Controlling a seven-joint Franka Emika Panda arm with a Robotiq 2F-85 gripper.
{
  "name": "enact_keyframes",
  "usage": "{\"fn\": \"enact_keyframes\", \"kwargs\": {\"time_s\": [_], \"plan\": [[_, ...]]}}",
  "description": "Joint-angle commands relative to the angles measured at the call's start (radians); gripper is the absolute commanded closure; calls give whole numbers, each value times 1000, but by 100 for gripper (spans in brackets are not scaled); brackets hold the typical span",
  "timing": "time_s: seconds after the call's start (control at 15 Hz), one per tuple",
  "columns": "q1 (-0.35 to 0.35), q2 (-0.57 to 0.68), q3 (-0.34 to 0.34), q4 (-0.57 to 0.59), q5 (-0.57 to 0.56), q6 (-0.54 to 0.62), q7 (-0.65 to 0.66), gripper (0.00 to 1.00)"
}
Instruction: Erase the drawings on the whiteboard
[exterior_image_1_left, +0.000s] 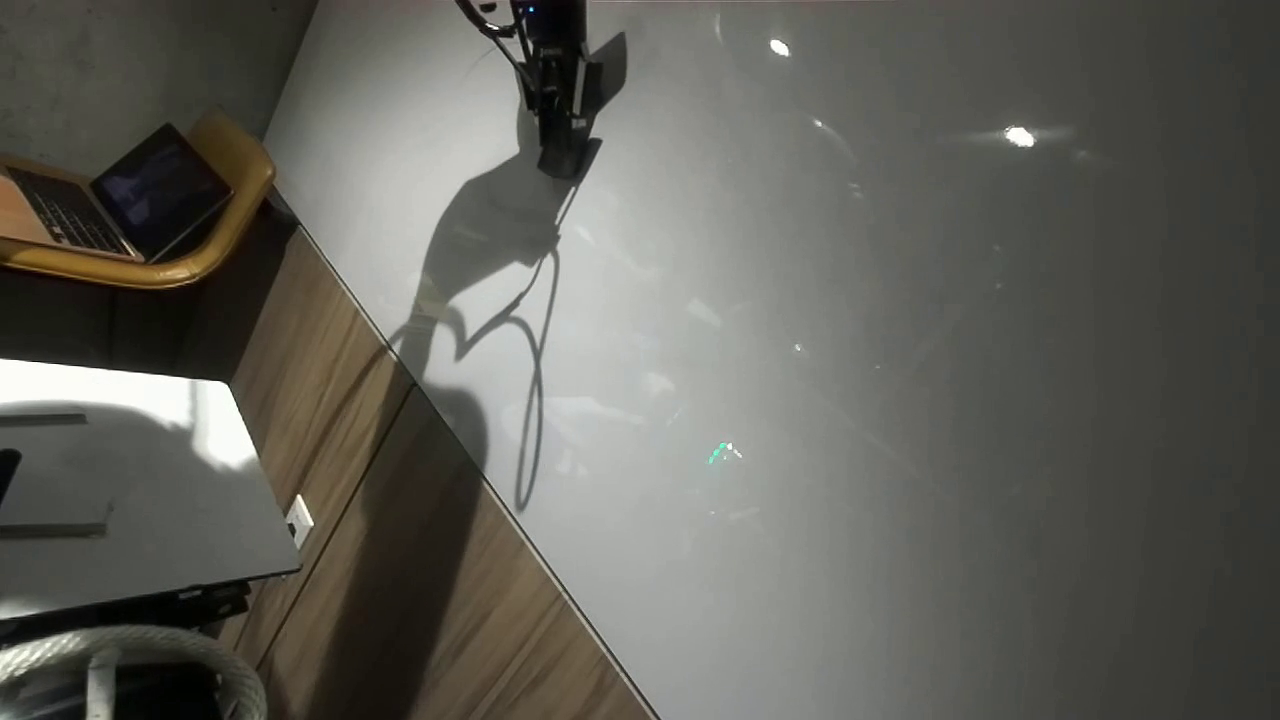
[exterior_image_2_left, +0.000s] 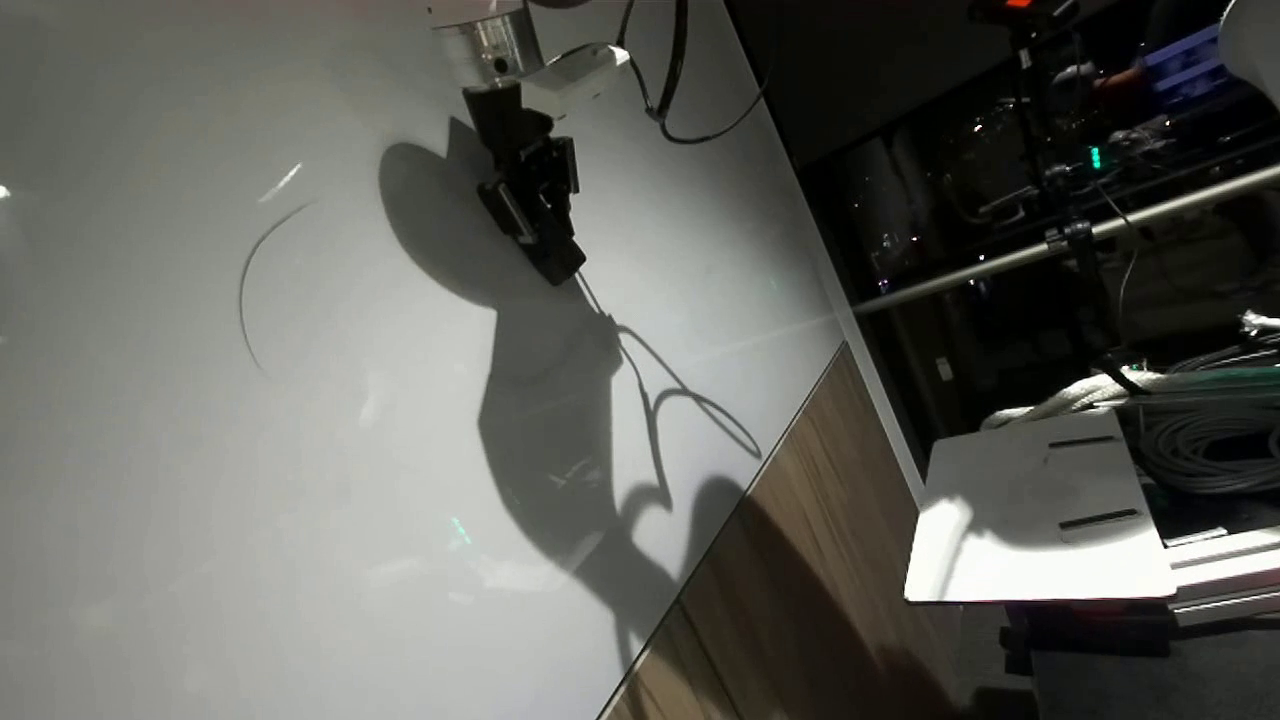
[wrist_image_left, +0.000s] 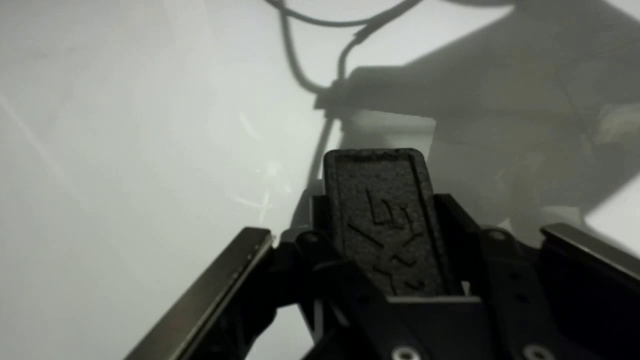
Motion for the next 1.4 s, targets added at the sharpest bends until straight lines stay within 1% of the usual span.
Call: {"fn": "enact_keyframes", "kwargs": {"time_s": [0.0,0.13,0.27,0.47,0.67,0.93,1.07,1.33], "plan": [[32,92,83,90,-13,-15,36,71],[71,149,115,158,-35,-41,46,71],[118,210,127,244,-68,-73,42,71],[184,281,115,390,-141,-147,0,71],[240,318,108,529,-218,-261,-59,71],[294,384,113,726,-294,-364,-138,71],[316,426,115,808,-302,-390,-166,71],[348,534,115,907,-286,-415,-181,71]]}}
